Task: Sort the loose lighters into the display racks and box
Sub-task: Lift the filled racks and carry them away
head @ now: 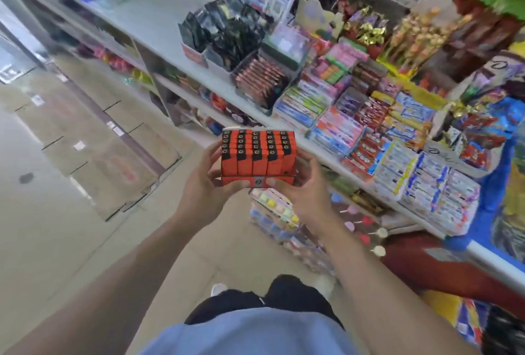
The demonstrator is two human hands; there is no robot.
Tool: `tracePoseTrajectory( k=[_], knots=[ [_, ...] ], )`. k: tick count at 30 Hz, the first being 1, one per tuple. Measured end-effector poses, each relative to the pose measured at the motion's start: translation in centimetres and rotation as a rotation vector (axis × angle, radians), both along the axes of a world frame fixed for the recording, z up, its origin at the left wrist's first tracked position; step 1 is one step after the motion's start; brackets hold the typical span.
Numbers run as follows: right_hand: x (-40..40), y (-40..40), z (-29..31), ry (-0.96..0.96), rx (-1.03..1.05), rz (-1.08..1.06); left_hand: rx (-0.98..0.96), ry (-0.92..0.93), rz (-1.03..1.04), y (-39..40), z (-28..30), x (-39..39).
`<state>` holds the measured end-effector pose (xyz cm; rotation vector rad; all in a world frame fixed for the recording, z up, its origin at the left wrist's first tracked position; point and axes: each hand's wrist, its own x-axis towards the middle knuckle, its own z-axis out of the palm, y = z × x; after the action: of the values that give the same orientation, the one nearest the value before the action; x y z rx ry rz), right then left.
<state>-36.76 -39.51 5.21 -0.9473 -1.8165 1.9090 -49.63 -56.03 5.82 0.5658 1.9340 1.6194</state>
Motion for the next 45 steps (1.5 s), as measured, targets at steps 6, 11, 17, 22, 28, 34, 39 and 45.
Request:
tracePoseTrajectory(
  k=[6,11,17,22,28,34,39,45],
  knots=[
    [-9.4,1.5,0.3,-0.040,0.019,0.049,-0.029,0.045,-0.021,0.3,-0.2,-10.4],
    [-17.4,3.8,0.3,-0.021,0.034,0.002,-0.023,0.108,-0.051,3.1,0.3,-18.6],
    [-26.5,6.8,1.3,0.008,0.056,-0.031,-0.073,0.143,-0.097,6.8,1.5,-28.8],
    [-32.0,9.7,2.6,-0.015,0.114,-0.116,-0.080,0.199,-0.149,10.7,3.2,-35.5],
    [-37.9,12.4,3.5,-0.006,0.149,-0.239,-0.045,0.202,-0.273,15.6,4.1,-42.8],
    [-42.4,14.7,4.1,0.020,0.122,-0.404,0.002,0.196,-0.427,21.0,4.3,-48.7],
    [-43.5,18.6,4.0,0.005,0.123,-0.506,0.006,0.230,-0.579,27.3,5.1,-51.1],
    [-43.9,26.3,4.0,0.004,0.102,-0.657,-0.060,0.325,-0.744,38.2,5.4,-52.3]
  ],
)
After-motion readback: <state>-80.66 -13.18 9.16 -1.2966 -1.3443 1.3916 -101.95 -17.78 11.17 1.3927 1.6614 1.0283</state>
